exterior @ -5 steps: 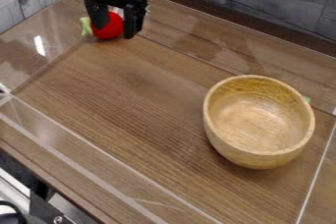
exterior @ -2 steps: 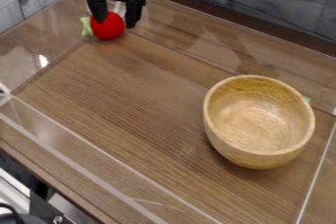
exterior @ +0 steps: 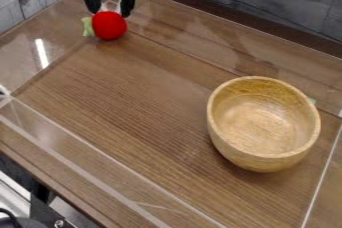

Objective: Move the red fruit to the right

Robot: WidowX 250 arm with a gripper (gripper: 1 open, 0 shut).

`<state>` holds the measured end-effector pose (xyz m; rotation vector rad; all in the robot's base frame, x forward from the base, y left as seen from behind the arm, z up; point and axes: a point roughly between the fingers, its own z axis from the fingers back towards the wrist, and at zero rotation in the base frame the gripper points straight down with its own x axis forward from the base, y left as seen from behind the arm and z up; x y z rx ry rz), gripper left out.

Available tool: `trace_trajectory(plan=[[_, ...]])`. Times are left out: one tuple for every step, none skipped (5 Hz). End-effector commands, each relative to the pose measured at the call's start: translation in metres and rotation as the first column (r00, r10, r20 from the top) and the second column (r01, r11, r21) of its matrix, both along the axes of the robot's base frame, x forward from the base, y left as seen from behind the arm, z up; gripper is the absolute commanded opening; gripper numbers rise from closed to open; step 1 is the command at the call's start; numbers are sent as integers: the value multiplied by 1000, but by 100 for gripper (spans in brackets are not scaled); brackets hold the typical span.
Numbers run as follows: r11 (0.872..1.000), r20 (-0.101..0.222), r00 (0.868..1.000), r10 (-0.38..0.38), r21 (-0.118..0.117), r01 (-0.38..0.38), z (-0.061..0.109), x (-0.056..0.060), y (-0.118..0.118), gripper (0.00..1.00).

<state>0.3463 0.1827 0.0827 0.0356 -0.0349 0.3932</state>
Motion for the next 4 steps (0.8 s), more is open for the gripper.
trace_trajectory(plan=[[999, 61, 998, -1, 47, -2, 12, 6, 21, 100], [998, 63, 998, -27, 52, 23, 3, 6, 28, 100], [998, 69, 997, -28, 49, 25, 0, 5, 32, 100], [999, 75, 997, -27, 44, 24, -1, 5, 36, 100]])
